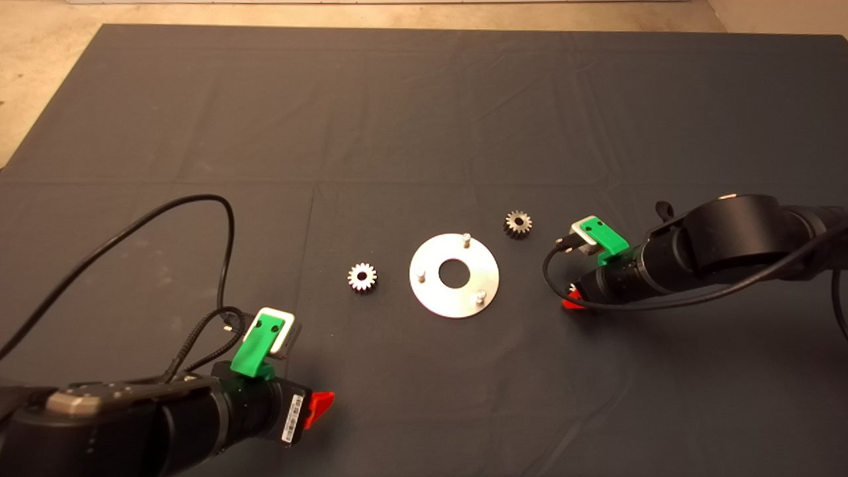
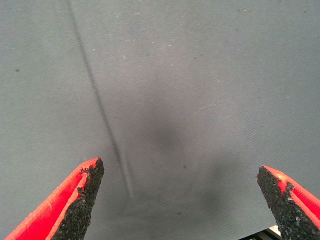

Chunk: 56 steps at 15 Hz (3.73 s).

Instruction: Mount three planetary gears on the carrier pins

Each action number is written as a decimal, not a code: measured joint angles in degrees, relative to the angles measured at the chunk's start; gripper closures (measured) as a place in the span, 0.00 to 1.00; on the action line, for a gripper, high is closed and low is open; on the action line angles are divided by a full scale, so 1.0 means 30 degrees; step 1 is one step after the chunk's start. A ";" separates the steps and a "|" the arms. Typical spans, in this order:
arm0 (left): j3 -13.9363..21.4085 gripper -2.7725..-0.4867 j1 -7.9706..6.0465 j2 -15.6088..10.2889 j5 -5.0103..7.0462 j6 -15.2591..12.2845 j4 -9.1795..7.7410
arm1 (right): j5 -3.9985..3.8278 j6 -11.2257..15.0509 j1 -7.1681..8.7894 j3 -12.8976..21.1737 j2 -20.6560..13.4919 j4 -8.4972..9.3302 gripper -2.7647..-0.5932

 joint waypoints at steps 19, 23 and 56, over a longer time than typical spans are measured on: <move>0.0000 0.24 0.0000 -0.0037 0.0000 0.0000 0.0008 | 0.0130 0.0102 -0.0012 0.0008 -0.0100 0.0000 0.77; 0.0000 0.24 0.0000 -0.0037 0.0000 0.0000 0.0016 | 0.0061 0.0568 -0.0065 0.0578 -0.0073 -0.0138 0.78; 0.0000 0.24 0.0000 -0.0028 0.0000 -0.0007 0.0057 | -0.1942 0.2674 0.3406 0.2042 0.6392 0.2616 0.80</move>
